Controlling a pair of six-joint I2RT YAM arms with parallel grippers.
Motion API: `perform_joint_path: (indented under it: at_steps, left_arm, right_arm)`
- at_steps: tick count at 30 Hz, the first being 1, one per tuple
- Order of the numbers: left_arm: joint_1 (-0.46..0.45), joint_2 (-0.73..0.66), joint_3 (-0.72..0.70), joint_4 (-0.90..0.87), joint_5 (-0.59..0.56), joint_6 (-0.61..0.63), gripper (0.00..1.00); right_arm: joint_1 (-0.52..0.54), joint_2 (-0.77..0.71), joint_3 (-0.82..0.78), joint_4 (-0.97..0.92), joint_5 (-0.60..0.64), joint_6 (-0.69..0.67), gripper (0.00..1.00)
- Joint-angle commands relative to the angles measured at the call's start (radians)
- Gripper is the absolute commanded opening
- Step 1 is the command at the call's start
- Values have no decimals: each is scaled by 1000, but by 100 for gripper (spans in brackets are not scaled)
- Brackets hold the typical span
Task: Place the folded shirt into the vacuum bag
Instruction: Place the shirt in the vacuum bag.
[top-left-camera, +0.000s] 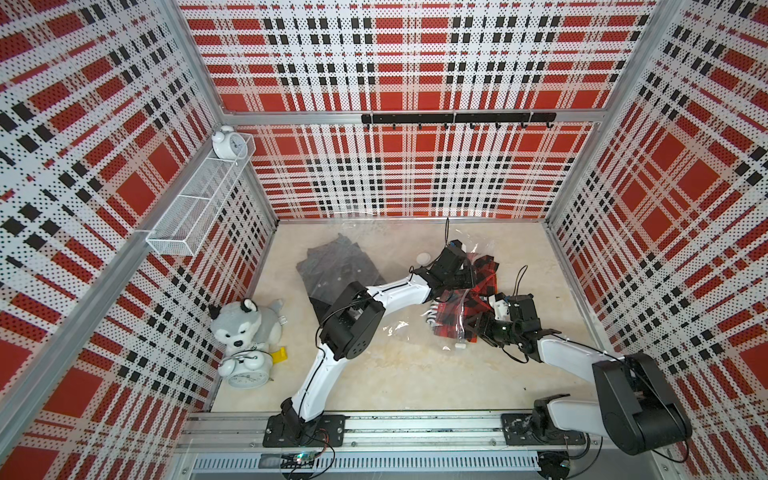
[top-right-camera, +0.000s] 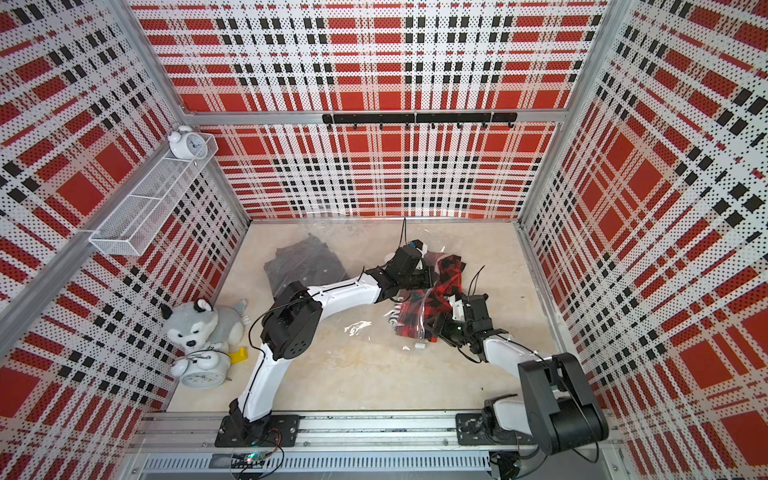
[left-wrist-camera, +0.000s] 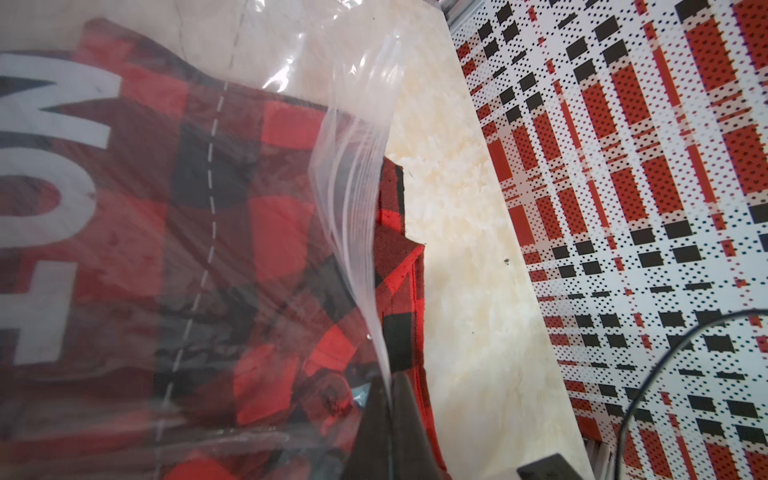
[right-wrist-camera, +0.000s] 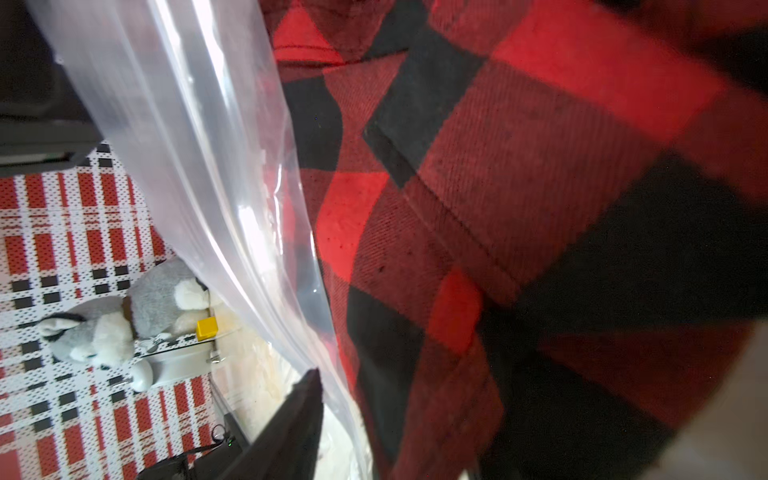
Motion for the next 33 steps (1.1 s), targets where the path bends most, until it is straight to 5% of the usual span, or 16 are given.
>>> perform_joint_path:
  at_steps: [1,9,21,33]
  left_arm:
    - [-4,-64,-20,33,-8,3,0]
    - [-7,-85,-66,39,-9,3,0]
    - [-2,-64,-51,37,-2,5,0]
    - [4,-49,-51,36,-1,5,0]
  right_arm:
    - [8,-95,61,-125,96,-53,61]
    - [-25,-195,79,-271,185,-104,82]
    - [-61,-211,6,-249,82,-97,96]
    - [-74,-312,48,-413,382,-75,97]
